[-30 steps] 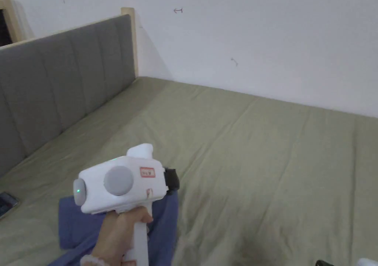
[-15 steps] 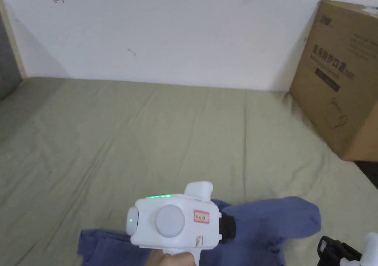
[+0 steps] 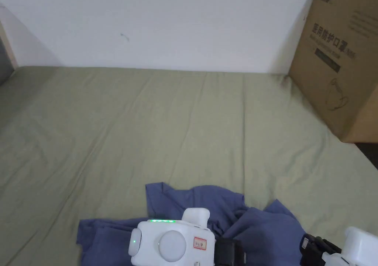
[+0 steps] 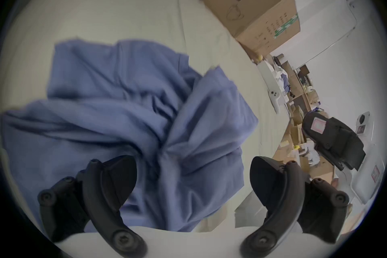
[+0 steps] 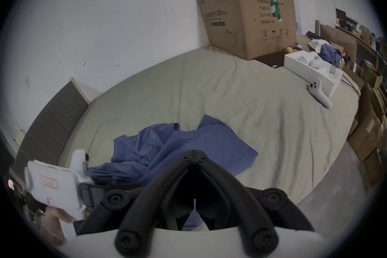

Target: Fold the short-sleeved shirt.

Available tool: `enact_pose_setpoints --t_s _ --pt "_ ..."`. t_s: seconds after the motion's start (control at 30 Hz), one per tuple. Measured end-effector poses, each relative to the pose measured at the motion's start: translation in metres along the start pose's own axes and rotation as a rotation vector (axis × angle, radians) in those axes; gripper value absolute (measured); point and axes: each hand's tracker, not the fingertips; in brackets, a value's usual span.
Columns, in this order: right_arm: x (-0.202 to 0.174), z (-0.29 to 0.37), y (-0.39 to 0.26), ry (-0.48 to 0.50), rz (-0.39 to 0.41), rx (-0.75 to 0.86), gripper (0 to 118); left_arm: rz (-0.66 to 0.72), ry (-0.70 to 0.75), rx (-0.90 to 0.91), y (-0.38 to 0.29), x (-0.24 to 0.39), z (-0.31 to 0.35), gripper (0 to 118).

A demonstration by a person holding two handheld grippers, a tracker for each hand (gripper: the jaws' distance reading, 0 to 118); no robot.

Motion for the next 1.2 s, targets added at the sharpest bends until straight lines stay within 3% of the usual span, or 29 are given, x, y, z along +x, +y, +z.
enact_pose_setpoints --t_s 0.13,0.17,0.27,0.3,0.37,0.47,0.63,0.67,0.7,0.73,0.77,0.8,0.93,1.0,1.07,1.2 --pt "-0.022 -0.001 0.0 0.037 0.048 -0.001 0 -0.023 0.132 0.068 -0.004 -0.019 0.05 108" --pt "-0.029 -0.001 -0.001 0.049 0.054 -0.004 0 0.008 0.146 0.065 -0.008 -0.028 0.06 100" --pt "-0.047 -0.007 -0.009 0.08 0.082 -0.03 0 0.111 0.263 0.127 -0.032 -0.064 0.094 11" --pt "-0.054 -0.008 -0.013 0.092 0.096 -0.041 0 0.149 0.321 0.145 -0.042 -0.078 0.1 3" --pt "-0.066 -0.014 -0.02 0.106 0.118 -0.07 0 0.228 0.406 0.131 -0.059 -0.105 0.11 0" --pt "-0.078 -0.025 -0.027 0.13 0.15 -0.108 0 0.35 0.382 0.113 -0.069 -0.138 0.126 0" --pt "-0.094 -0.036 -0.029 0.152 0.18 -0.13 0 0.329 0.474 0.143 -0.021 -0.167 0.151 4" --pt "-0.097 -0.037 -0.028 0.156 0.184 -0.132 0 0.325 0.497 0.133 -0.006 -0.173 0.15 19" --pt "-0.098 -0.038 -0.029 0.16 0.188 -0.133 0 0.32 0.504 0.126 0.011 -0.181 0.147 54" --pt "-0.099 -0.039 -0.029 0.161 0.192 -0.134 0 0.328 0.52 0.105 0.026 -0.19 0.142 80" --pt "-0.099 -0.04 -0.029 0.162 0.196 -0.137 0 0.347 0.543 0.078 0.037 -0.196 0.138 95" --pt "-0.099 -0.041 -0.03 0.162 0.201 -0.142 0 0.363 0.537 0.072 0.053 -0.205 0.131 97" --pt "-0.094 -0.047 -0.036 0.141 0.203 -0.177 0 0.47 0.497 -0.036 0.07 -0.228 0.101 94" --pt "-0.087 -0.051 -0.039 0.133 0.196 -0.197 0 0.419 0.561 -0.107 0.065 -0.231 0.087 78" --pt "-0.084 -0.055 -0.04 0.121 0.192 -0.215 0 0.347 0.637 -0.108 0.058 -0.23 0.08 72" --pt "-0.082 -0.061 -0.043 0.103 0.169 -0.241 0 0.195 0.679 -0.066 0.051 -0.201 0.079 36"
